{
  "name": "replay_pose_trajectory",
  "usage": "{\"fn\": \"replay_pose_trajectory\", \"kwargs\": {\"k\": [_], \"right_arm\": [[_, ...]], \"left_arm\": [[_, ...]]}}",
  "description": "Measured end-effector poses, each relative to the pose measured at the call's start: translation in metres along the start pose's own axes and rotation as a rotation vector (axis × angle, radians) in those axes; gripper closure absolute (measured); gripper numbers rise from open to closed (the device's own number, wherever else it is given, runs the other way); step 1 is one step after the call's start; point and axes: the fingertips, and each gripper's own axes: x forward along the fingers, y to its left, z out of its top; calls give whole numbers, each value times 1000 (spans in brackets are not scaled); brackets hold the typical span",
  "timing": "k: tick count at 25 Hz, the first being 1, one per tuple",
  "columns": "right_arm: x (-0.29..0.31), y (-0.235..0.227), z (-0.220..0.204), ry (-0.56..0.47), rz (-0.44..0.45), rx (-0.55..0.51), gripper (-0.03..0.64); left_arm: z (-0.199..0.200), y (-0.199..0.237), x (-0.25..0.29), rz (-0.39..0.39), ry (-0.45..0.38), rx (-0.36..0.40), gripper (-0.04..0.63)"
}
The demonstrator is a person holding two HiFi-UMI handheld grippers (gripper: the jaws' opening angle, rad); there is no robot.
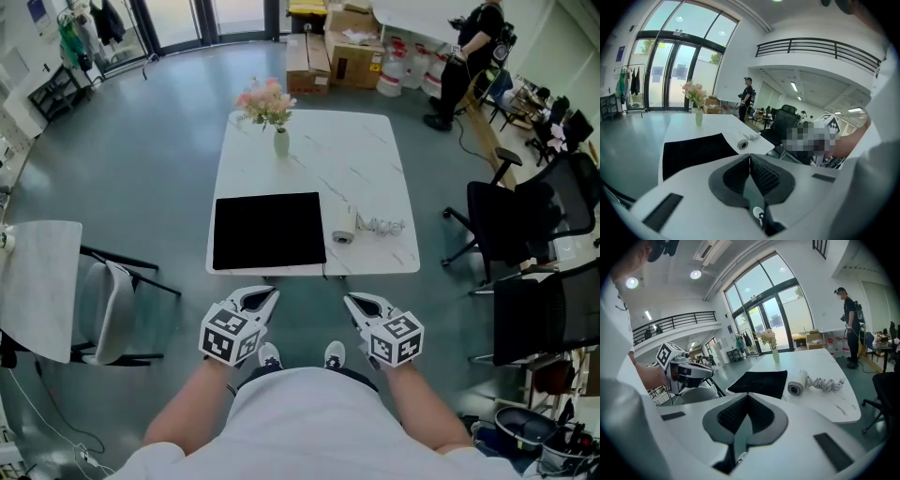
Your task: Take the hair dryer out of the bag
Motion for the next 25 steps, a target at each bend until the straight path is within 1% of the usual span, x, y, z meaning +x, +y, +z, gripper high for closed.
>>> {"fn": "replay_pose_trajectory", "kwargs": {"k": [17, 25], "right_arm": [[-2, 4, 0, 1, 3, 0, 601], [-1, 3, -8, 11, 0, 5, 601]], "left_arm": [[0, -2, -2, 3, -3, 3, 578], [-1, -3, -3, 0, -7, -10, 578]]}}
